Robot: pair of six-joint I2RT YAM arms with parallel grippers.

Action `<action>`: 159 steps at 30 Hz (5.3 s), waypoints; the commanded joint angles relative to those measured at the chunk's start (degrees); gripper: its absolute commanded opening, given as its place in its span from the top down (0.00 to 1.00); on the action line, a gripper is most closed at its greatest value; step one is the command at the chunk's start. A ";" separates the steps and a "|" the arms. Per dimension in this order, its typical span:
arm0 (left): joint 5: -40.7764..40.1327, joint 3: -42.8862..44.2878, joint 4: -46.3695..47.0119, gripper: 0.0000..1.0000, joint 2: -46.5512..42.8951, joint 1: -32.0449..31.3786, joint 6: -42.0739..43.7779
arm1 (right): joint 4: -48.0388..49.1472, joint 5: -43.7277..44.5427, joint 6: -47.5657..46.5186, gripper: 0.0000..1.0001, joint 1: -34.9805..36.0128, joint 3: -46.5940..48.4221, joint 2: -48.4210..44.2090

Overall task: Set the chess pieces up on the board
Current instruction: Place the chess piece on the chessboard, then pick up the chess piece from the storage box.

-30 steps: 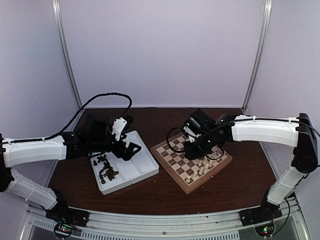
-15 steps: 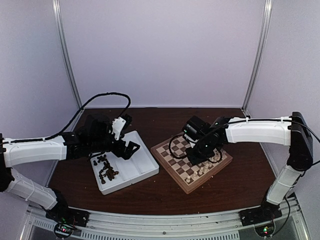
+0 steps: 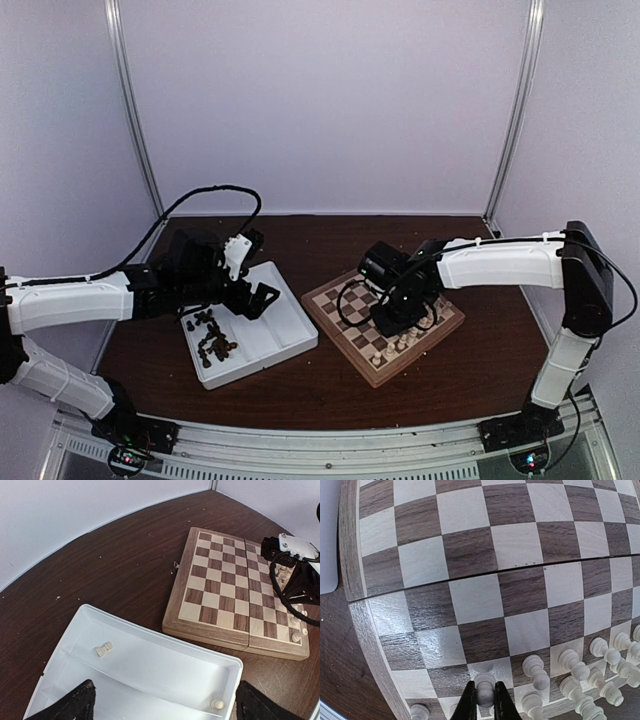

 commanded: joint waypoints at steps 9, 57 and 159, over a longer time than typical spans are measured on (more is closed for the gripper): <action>-0.36 0.45 1.76 0.02 -0.88 -0.23 0.16 | -1.99 2.55 -1.48 0.94 -0.51 2.19 1.87; 4.28 1.51 1.95 0.04 1.23 -0.23 0.36 | -3.92 1.45 -0.91 0.89 -1.14 2.30 0.83; 5.88 51.80 -42.02 0.57 52.49 14.01 24.89 | 6.68 -1.13 -9.88 0.69 -2.14 -1.77 -17.19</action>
